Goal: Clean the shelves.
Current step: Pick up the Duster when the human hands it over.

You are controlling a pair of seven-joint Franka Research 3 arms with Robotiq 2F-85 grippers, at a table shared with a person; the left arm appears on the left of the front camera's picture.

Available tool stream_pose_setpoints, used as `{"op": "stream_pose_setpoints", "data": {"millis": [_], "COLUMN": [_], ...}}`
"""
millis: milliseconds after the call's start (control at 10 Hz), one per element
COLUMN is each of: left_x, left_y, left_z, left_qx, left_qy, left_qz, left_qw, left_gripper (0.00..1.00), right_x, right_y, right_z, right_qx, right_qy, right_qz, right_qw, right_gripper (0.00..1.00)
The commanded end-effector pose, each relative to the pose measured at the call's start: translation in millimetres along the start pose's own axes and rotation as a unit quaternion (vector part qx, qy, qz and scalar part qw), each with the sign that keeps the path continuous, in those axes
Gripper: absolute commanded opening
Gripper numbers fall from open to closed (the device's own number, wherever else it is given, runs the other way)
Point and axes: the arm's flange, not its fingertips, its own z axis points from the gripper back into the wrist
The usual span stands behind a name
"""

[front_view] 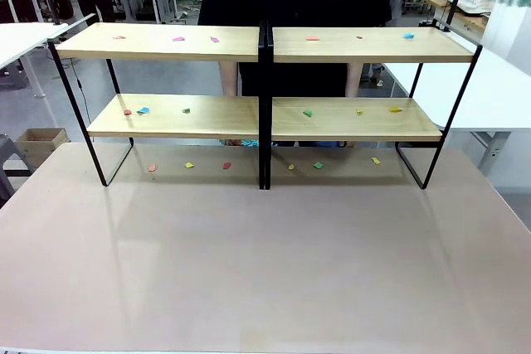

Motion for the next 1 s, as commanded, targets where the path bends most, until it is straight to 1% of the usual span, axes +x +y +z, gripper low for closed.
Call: {"op": "stream_pose_setpoints", "data": {"millis": [0, 100, 200, 300, 400, 600, 700, 800, 900], "left_x": [-0.6, -0.6, -0.6, -0.6, -0.6, -0.6, -0.6, -0.6, -0.6], "left_y": [0.3, 0.3, 0.3, 0.3, 0.3, 0.3, 0.3, 0.3, 0.3], "left_z": [-1.4, -1.4, -1.4, -1.4, -1.4, -1.4, -1.4, -1.4, -1.4], "left_qx": [-0.004, -0.004, -0.004, -0.004, -0.004, -0.004, -0.004, -0.004, -0.004], "left_qy": [-0.002, -0.002, -0.002, -0.002, -0.002, -0.002, -0.002, -0.002, -0.002], "left_qz": [0.001, 0.001, 0.001, 0.001, 0.001, 0.001, 0.001, 0.001, 0.001], "left_qw": [1.0, 1.0, 1.0, 1.0, 1.0, 1.0, 1.0, 1.0, 1.0], "left_gripper": [1.0, 1.0, 1.0, 1.0, 1.0, 1.0, 1.0, 1.0, 1.0], "right_x": [-33.7, -50.9, -64.9, -71.5, -74.1, -64.2, -45.9, -65.1, -65.1], "right_y": [-29.3, -45.8, -60.9, -70.8, -75.8, -82.3, -80.9, -83.1, -83.1], "right_z": [26.3, 22.5, 6.7, -5.6, -21.4, -50.4, -64.8, -30.9, -30.9], "right_qx": [-0.018, -0.036, -0.069, -0.073, -0.073, -0.053, -0.076, -0.057, -0.057], "right_qy": [-0.018, 0.012, 0.045, 0.054, 0.055, 0.063, 0.056, 0.072, 0.072], "right_qz": [-0.038, -0.052, -0.081, -0.093, -0.092, -0.053, -0.061, -0.092, -0.092], "right_qw": [0.999, 0.998, 0.993, 0.991, 0.992, 0.995, 0.994, 0.992, 0.992], "right_gripper": [0.0, 0.0, 0.0, 0.0, 0.0, 0.0, 0.0, 0.0, 0.0]}}
